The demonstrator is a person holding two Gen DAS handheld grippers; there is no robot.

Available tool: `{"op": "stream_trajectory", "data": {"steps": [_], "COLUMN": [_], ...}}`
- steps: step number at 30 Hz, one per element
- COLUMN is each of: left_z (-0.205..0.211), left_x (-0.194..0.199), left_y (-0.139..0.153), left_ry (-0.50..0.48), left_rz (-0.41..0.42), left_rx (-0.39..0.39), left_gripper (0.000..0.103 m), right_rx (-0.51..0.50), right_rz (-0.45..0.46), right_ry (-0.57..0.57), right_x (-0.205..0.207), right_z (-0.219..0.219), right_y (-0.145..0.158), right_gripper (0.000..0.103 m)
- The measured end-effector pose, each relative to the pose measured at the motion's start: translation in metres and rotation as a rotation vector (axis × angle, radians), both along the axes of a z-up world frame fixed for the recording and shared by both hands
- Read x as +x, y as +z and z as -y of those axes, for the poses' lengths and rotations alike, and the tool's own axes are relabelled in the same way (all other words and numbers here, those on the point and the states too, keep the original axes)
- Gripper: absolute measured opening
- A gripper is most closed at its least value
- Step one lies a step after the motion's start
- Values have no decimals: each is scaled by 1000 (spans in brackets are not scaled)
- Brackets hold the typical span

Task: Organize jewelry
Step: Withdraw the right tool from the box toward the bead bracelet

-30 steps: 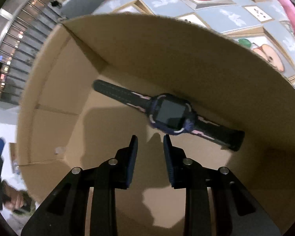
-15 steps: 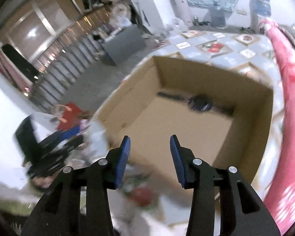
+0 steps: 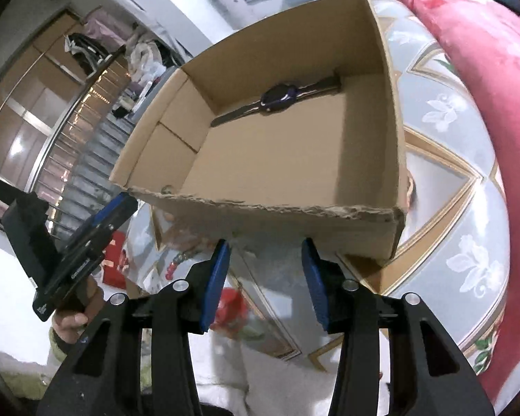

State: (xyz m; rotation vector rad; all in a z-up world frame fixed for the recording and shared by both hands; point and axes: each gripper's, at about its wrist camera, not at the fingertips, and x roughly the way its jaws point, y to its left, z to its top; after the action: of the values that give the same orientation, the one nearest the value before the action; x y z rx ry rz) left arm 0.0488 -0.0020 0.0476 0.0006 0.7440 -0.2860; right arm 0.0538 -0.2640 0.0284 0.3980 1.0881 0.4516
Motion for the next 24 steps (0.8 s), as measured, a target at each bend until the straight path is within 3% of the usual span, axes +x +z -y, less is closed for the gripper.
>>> {"op": "stream_trajectory", "data": {"steps": [14,24], "left_z": [1,-11], "left_x": [16,-1], "left_y": [-1,6], "left_ry": [30,52], "left_rz": [-6,33], "left_rx": [-18,-15], "left_gripper": [43,43], "right_rx": [-15,-260], "right_rz": [40,161], "right_ry": [-2,0], "right_x": [7,-31], "right_z": [-7,-39], "right_y": [-12,4], "right_gripper": [45,82]}}
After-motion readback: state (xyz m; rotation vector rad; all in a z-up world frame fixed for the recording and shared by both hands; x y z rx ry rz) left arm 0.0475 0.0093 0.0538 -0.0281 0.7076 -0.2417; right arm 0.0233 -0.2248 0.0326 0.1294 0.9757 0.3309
